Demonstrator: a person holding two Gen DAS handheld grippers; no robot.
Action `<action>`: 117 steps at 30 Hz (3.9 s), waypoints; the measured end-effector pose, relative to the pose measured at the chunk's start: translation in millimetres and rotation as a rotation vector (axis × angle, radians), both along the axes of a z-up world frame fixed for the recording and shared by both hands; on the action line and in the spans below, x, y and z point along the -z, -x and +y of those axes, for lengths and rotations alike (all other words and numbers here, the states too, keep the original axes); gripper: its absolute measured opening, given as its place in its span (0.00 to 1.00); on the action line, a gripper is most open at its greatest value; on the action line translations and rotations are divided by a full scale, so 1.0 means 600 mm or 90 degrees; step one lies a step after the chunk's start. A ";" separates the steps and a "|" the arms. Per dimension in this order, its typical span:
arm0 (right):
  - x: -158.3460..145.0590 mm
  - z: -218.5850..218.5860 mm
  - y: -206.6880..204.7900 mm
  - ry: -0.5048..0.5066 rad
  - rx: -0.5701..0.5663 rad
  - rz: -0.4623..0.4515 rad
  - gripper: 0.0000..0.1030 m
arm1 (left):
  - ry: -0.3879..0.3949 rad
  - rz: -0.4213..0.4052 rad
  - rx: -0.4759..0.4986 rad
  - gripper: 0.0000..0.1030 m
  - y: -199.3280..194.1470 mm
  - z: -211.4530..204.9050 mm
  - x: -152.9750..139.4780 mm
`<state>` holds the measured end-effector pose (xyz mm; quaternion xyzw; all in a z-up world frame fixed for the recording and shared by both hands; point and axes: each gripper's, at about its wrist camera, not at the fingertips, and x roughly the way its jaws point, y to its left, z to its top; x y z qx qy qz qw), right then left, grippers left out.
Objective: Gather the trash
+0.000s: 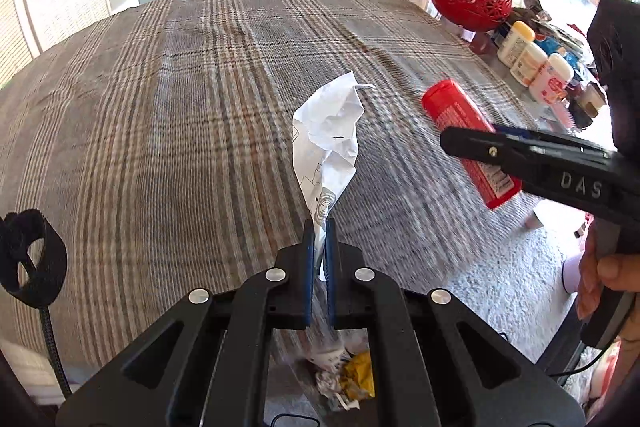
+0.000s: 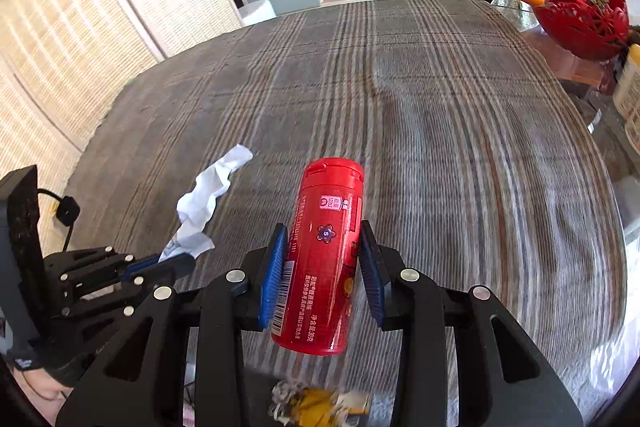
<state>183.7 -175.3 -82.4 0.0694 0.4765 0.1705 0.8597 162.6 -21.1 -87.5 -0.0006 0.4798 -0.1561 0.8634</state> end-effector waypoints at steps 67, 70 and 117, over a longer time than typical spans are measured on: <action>0.191 -0.032 0.269 -0.050 0.097 0.055 0.94 | 0.000 0.056 -0.093 0.90 0.271 -0.030 0.216; 0.176 -0.037 0.267 -0.048 0.101 0.045 0.97 | -0.001 0.051 -0.101 0.92 0.271 -0.026 0.209; -0.075 -0.067 0.267 0.032 0.218 -0.291 0.97 | -0.021 -0.291 -0.207 0.92 0.221 0.080 -0.070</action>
